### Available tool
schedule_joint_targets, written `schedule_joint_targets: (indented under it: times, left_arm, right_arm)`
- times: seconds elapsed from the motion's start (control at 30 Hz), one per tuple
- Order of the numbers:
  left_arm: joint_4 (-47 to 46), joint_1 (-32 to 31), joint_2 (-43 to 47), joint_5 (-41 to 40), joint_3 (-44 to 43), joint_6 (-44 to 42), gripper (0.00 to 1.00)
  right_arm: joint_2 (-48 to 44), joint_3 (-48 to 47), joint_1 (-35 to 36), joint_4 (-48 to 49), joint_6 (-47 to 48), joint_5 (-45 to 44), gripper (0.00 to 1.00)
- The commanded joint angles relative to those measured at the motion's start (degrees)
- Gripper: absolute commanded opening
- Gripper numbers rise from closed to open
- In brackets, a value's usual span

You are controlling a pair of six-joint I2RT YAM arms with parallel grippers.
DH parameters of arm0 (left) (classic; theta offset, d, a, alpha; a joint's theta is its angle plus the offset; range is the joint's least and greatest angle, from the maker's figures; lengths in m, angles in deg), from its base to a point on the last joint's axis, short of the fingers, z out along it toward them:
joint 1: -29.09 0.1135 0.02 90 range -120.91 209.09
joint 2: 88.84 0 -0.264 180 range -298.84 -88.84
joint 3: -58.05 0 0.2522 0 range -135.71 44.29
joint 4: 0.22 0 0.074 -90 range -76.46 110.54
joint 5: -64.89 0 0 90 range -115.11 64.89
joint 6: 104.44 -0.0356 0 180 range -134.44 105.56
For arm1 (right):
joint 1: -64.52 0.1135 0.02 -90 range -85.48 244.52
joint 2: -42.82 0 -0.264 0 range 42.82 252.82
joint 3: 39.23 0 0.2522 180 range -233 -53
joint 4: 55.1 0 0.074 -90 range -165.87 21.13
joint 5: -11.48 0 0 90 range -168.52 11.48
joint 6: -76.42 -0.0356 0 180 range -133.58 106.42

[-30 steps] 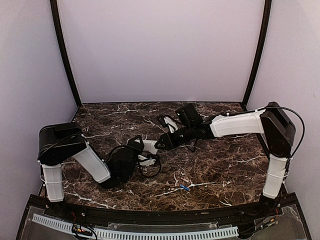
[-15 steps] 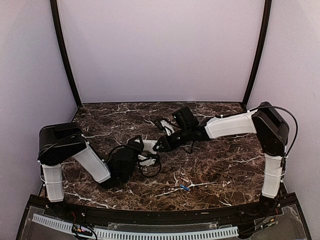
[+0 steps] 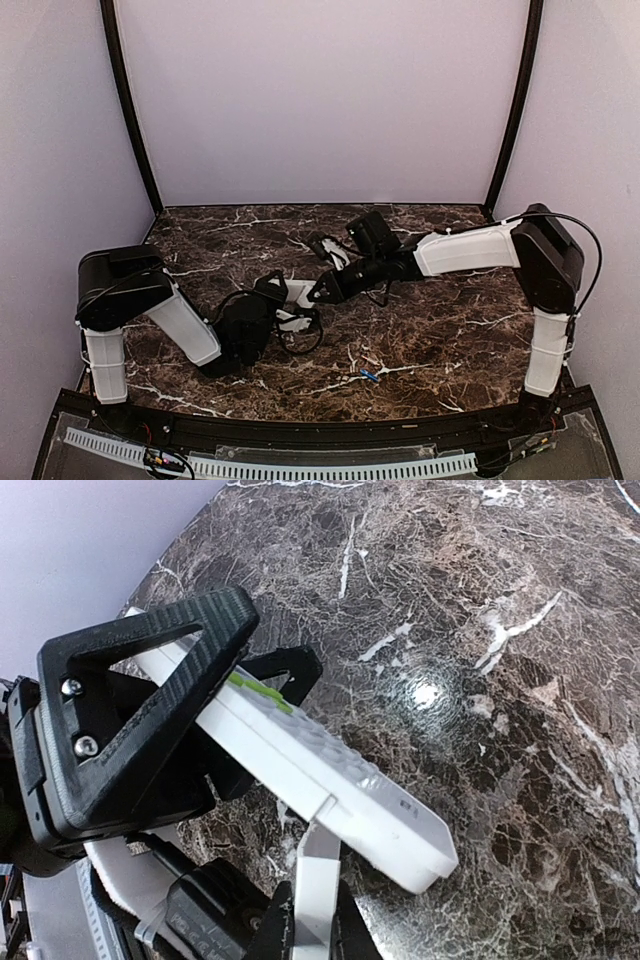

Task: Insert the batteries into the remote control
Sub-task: Remove the battery cover from the remote control, then place the battery cover at the center of the board.

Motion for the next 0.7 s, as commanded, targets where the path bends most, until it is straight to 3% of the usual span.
schedule_joint_targets:
  times: [0.0,0.27,0.47,0.57,0.6,0.63,0.67]
  left_arm:
    - [-17.6,-0.3,2.3,-0.4,-0.2,1.3,0.0]
    - [-17.7,-0.3,2.3,-0.7,-0.5,2.1,0.0]
    - [-14.3,-0.3,4.0,-2.8,-1.7,5.2,0.0]
    - [-0.8,-0.4,8.6,-4.0,-3.1,12.0,0.0]
    - [3.5,-0.3,10.1,-4.0,-3.9,17.6,0.0]
    - [14.2,-0.3,13.4,-3.7,-4.4,20.9,0.0]
    - [20.6,-0.3,15.5,-3.1,-6.3,29.8,0.0]
  right_arm:
    - [-5.9,2.4,0.3,-1.2,0.6,-0.8,0.03]
    - [-15.2,5.0,-1.0,-10.6,0.6,-10.2,0.02]
    - [-19.3,3.8,-1.4,-29.2,-0.7,-40.2,0.03]
    - [-19.2,4.0,-1.4,-34.6,-1.4,-50.1,0.03]
    - [-18.1,3.8,-1.4,-36.5,-1.9,-52.6,0.03]
    - [-16.9,3.3,-1.4,-38.6,-2.4,-54.9,0.03]
    - [-15.5,2.8,-1.4,-40.6,-2.9,-56.7,0.04]
